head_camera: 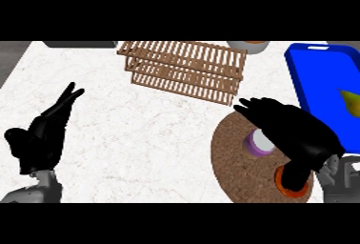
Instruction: Pick the can from the placemat and place it in the tiered shelf
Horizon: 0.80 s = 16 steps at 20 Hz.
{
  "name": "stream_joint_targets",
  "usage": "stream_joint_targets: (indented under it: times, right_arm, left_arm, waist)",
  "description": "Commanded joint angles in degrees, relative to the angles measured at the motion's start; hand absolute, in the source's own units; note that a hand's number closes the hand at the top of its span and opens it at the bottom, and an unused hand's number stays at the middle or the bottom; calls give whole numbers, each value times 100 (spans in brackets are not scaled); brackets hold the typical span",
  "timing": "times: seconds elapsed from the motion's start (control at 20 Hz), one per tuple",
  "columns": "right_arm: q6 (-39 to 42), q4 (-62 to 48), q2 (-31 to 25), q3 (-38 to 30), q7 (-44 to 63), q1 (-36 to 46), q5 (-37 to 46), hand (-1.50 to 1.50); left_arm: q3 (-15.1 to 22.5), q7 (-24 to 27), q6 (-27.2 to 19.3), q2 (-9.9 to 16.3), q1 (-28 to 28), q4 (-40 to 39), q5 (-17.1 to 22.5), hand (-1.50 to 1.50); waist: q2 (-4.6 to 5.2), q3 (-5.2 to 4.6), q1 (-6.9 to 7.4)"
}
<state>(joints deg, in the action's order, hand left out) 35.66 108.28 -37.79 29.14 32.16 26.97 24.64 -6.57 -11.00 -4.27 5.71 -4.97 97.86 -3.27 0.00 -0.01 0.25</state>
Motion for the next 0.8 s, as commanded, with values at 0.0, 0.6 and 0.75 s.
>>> stream_joint_targets:
  times: [0.0, 0.6, 0.75]
  right_arm:
    - [-61, -53, 580, 174, 262, -234, 671, -150]
    - [39, -585, 548, -546, -1479, -1007, 1686, -150]
    - [-303, -1404, 724, -718, -2055, -800, 1999, -150]
  left_arm:
    - [-226, -125, 64, 173, -144, 2, 146, 0]
    - [82, 28, -103, -68, 75, 132, -129, 0]
    - [-301, 147, 269, 198, 138, -16, 318, 0]
  waist:
    - [-2, 1, -9]
    - [-4, 1, -27]
    - [1, 1, -7]
